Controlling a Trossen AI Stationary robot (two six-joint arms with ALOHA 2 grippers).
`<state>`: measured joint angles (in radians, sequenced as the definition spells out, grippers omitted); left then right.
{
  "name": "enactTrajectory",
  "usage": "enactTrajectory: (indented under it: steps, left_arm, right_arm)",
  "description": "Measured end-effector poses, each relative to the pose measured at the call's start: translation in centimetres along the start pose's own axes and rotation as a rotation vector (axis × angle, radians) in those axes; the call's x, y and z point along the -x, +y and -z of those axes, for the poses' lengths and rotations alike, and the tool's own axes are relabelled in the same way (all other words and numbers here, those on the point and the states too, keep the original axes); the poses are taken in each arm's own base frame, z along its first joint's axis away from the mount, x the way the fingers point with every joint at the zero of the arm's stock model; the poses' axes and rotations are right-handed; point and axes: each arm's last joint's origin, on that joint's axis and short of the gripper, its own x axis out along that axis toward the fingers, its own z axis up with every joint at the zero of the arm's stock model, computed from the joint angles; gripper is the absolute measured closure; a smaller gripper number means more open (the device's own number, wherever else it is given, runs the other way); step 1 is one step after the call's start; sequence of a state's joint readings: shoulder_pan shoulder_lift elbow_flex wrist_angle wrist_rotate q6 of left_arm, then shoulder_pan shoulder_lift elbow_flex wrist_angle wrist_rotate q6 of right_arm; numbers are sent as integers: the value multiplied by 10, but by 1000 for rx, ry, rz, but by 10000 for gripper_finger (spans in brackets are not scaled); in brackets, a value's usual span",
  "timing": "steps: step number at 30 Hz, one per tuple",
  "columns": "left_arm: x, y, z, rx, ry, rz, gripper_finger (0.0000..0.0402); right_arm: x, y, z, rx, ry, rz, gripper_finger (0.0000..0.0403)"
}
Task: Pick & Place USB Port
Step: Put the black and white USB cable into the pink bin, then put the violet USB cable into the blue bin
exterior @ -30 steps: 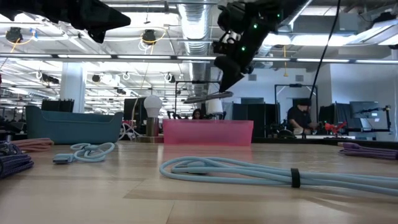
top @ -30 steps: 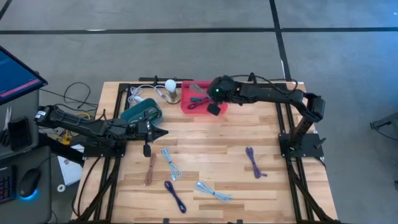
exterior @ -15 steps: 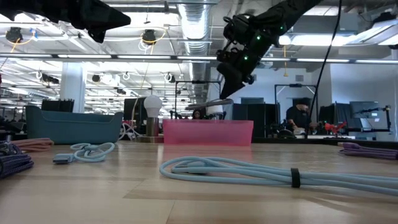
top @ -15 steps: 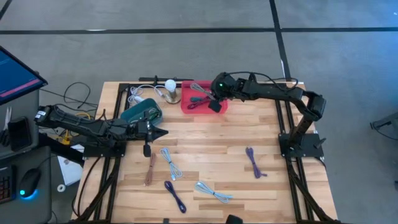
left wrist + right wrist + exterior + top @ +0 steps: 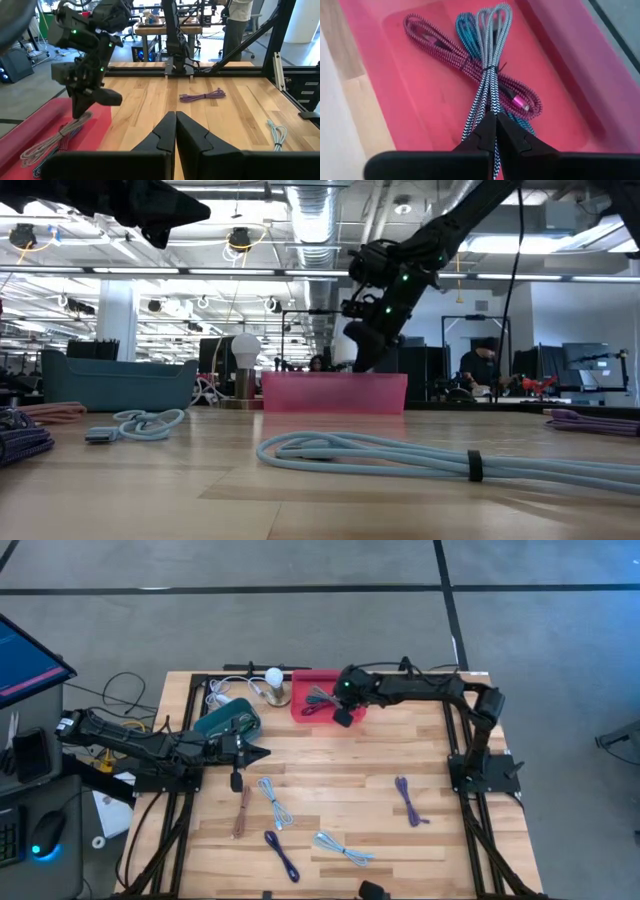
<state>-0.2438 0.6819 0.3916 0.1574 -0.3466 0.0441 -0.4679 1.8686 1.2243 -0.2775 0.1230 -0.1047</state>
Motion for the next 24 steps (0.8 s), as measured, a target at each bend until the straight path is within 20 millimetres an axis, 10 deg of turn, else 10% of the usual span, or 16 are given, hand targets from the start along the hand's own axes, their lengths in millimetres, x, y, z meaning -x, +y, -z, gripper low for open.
enactTrajectory:
  steps: [24]
  left_arm:
    - [0, 0, 0, 0, 0, 0, 389]
  right_arm:
    - [15, -1, -31, 29, -35, 4, 355]
